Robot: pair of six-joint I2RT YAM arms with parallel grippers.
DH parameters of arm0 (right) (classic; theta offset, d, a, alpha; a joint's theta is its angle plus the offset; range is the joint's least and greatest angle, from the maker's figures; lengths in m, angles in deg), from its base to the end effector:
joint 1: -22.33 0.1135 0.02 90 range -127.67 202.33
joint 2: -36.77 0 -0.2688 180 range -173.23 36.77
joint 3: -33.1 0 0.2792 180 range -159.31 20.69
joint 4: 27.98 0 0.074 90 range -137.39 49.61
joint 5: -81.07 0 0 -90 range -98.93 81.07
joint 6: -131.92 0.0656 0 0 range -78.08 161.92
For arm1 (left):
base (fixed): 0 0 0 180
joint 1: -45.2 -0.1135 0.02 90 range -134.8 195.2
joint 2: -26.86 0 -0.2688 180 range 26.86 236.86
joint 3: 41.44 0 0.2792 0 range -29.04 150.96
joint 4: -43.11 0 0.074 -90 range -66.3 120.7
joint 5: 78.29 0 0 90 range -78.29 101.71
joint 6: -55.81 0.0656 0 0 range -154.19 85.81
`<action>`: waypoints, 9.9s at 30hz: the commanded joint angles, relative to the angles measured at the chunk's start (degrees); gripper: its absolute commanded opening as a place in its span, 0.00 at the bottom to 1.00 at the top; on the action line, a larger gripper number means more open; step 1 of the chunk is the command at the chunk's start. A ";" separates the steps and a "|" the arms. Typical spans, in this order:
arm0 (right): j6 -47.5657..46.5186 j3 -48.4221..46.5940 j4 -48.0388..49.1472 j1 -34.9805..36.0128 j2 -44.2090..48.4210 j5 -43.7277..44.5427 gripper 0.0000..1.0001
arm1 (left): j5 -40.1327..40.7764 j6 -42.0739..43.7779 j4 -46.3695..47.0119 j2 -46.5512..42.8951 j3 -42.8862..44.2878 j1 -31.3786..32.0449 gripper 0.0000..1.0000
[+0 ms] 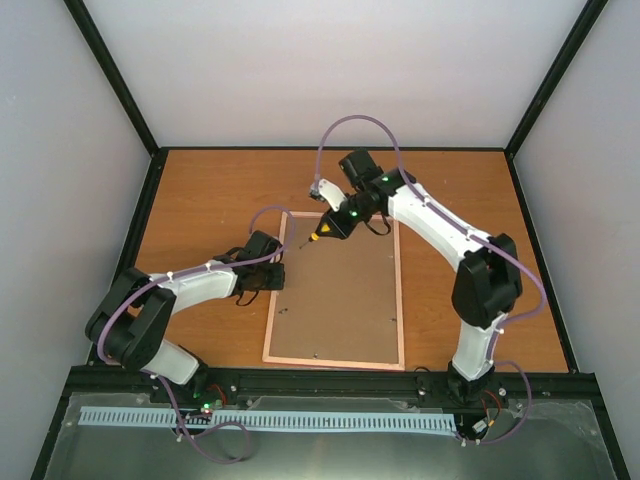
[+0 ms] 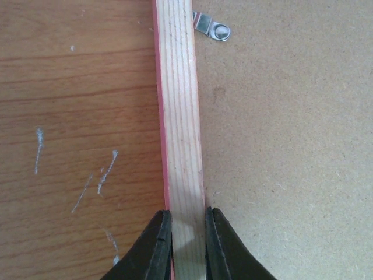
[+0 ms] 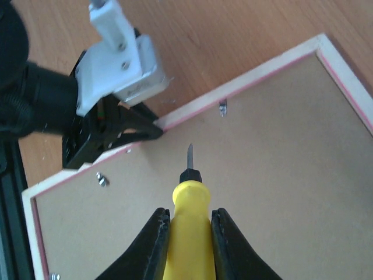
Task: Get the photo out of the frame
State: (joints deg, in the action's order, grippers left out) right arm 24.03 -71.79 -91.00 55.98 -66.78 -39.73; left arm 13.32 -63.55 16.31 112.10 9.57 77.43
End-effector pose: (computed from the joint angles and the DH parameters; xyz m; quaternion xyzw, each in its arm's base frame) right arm 0.3343 0.2629 0.2666 -0.4649 0.8136 0.2874 0.1983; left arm 0.2515 -0.1564 0.1022 0.0207 0.9679 -0.1164 0.2218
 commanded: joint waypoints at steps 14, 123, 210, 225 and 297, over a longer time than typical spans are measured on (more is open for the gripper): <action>3.20 -13.75 -0.60 3.92 -15.21 2.83 0.03 | -3.63 -2.27 2.04 3.87 -1.09 0.29 0.22; -8.20 24.55 2.87 -6.15 26.62 8.57 0.03 | -2.66 -6.46 0.04 8.07 2.06 0.22 0.01; -34.73 18.25 -2.50 -29.19 17.34 20.08 0.03 | 6.10 13.30 -25.24 8.39 29.91 -3.29 0.61; -39.39 14.95 -1.52 -31.28 7.44 25.24 0.03 | -5.77 -20.46 -16.10 -9.81 7.34 6.13 0.56; -28.64 8.58 -25.54 -21.24 16.61 0.71 0.03 | -3.75 -14.18 -9.01 -2.43 8.38 -3.07 0.55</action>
State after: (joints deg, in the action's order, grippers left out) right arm -11.75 -58.29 -118.28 33.36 -46.76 -31.41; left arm 12.57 -73.37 7.74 110.63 19.67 70.57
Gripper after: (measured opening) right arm 0.162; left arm 0.548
